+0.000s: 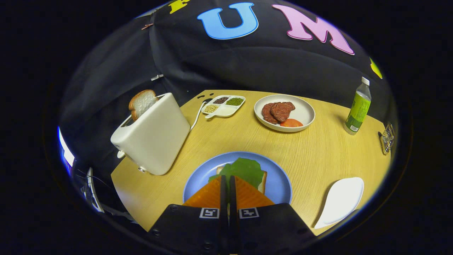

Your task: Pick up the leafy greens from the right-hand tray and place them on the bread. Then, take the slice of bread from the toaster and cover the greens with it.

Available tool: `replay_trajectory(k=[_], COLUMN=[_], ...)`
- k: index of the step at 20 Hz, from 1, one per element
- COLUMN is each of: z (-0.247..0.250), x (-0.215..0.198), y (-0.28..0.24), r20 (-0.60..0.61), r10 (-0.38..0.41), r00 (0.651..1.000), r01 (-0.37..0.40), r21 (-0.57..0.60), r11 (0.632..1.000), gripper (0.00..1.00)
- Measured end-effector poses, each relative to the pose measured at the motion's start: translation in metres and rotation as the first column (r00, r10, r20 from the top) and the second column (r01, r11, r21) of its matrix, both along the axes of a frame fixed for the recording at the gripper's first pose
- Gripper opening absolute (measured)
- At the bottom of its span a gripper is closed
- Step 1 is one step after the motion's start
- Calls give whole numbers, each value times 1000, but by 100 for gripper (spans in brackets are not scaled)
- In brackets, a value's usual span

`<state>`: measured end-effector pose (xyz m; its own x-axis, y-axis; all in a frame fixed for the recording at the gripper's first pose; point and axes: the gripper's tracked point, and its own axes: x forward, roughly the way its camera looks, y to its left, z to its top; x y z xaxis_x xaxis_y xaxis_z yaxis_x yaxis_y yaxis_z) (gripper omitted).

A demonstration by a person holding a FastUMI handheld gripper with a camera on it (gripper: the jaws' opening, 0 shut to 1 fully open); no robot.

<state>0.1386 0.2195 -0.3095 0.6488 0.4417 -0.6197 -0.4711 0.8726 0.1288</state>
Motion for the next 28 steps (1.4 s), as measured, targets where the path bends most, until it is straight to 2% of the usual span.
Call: replay_trajectory(k=[3,5,7,9,12,16,21,28], z=[-5,-2,5,15,44,95,150,178], x=[1,2,0,-1,-2,1,6,10], y=[-5,-10,-9,-11,-6,16,71,161], r20=[6,17,19,27,77,155,225,263], r10=[-10,-22,-33,-42,-33,-10,44,148], r00=[1000,1000,999,999,996,988,973,953], r01=[10,23,34,43,36,14,-47,-146], r21=[-39,-52,-39,-38,-41,-26,7,-25], r11=[999,998,999,998,999,1000,999,989], gripper=[11,22,37,70,100,99,99,99])
